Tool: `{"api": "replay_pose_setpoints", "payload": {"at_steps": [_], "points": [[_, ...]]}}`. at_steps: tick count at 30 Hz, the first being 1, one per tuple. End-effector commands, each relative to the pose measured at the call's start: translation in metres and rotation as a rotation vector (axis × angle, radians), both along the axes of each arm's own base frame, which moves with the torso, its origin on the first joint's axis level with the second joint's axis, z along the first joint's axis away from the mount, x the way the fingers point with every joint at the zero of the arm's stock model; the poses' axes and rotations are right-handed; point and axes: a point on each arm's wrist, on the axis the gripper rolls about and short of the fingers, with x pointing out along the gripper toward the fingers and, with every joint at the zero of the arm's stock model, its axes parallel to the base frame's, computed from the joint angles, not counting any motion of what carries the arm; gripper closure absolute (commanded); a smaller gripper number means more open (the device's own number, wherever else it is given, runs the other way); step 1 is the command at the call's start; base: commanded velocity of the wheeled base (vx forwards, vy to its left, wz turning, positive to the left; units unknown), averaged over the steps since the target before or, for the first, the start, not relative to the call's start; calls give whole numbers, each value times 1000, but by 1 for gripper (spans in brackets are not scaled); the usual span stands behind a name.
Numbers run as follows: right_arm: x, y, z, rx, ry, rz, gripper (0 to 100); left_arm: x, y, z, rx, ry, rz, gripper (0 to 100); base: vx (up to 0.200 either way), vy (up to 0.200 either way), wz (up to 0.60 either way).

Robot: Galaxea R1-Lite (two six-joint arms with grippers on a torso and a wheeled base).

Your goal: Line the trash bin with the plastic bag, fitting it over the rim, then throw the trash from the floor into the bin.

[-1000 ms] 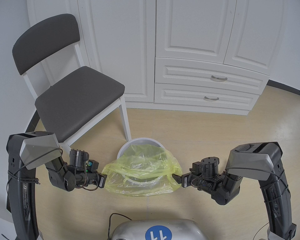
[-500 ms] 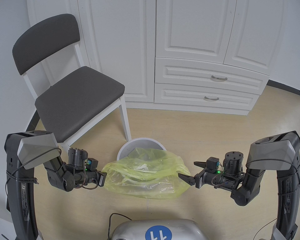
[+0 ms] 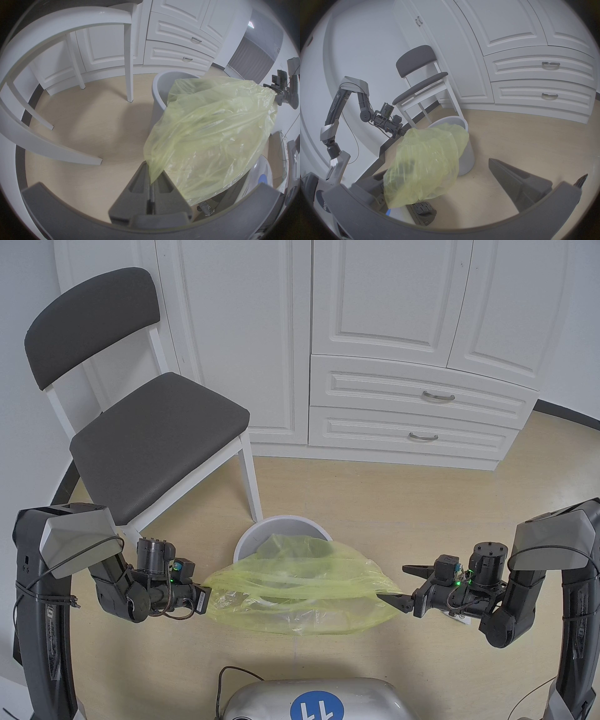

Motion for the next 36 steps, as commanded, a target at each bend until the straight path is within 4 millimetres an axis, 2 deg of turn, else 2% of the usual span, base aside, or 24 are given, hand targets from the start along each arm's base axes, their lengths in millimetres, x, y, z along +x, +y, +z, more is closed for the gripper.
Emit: {"api": "replay_pose_setpoints", "payload": {"at_steps": [1,4,12,19,21,25,29,33,36], "points": [[2,-4,2,5,-20,-14,0,3,3,-5,1,6,11,100,0,0,0],[3,-6,4,5,-27,-19,0,4,6,-6,3,4,17,100,0,0,0],[6,-28,13,16,-67,11,0,6,9,-6,11,1,34,100,0,0,0],[10,-23,18,22,-91,18,0,4,8,-3,8,-5,30,100,0,0,0],[9,-11,20,17,-104,18,0,2,4,5,1,-25,15,100,0,0,0],[5,19,21,-28,-125,-89,0,-4,-10,27,-28,-61,-12,100,0,0,0],[-3,57,21,-59,-152,-176,0,-10,-23,49,-90,-86,-6,100,0,0,0],[-10,89,23,-69,-190,-234,0,-9,-25,50,-104,-81,3,100,0,0,0],[-3,113,17,-75,-227,-336,0,-7,-24,45,-104,-73,3,100,0,0,0]]}}
